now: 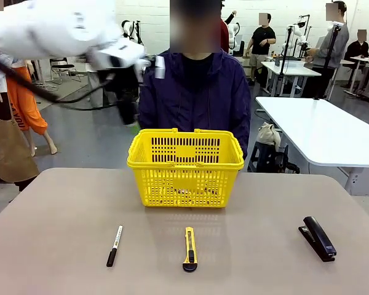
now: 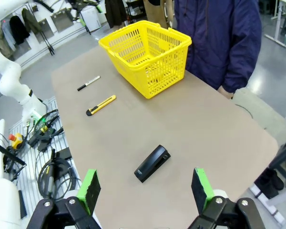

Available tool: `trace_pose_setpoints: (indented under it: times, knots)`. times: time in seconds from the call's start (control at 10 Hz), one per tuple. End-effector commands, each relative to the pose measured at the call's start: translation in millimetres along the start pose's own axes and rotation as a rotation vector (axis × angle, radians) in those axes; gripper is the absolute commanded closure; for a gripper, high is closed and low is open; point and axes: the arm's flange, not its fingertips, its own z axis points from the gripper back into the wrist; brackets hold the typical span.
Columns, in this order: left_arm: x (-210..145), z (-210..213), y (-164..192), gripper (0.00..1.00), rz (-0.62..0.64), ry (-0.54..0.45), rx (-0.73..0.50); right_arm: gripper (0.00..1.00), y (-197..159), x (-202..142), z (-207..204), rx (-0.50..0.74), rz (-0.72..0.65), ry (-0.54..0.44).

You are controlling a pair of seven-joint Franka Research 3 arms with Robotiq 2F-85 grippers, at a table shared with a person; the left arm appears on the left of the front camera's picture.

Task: Place the items the person wants into the basket.
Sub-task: Pick up the item the person points to and place it in the Market Basket.

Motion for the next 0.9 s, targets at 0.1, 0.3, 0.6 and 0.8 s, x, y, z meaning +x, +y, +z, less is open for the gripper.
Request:
trace_pose_setpoints:
  times: [0.1, 0.3, 0.6, 0.8]
  knots:
    - [-96, 17, -51, 0.0, 0.049, -0.107, 0.044, 0.0, -1, 1, 0, 0.003, 0.023, -0.035]
    - [-133, 18, -55, 0.0, 0.099, -0.106, 0.013, 0.0, -1, 1, 0, 0.003, 0.023, -0.035]
    - [-177, 21, -60, 0.0, 0.18, -0.115, -0.011, 0.0, -1, 1, 0, 0.003, 0.023, -0.035]
    - [-180, 18, -52, 0.0, 0.217, -0.119, -0.028, 0.0, -1, 1, 0, 0.003, 0.023, -0.035]
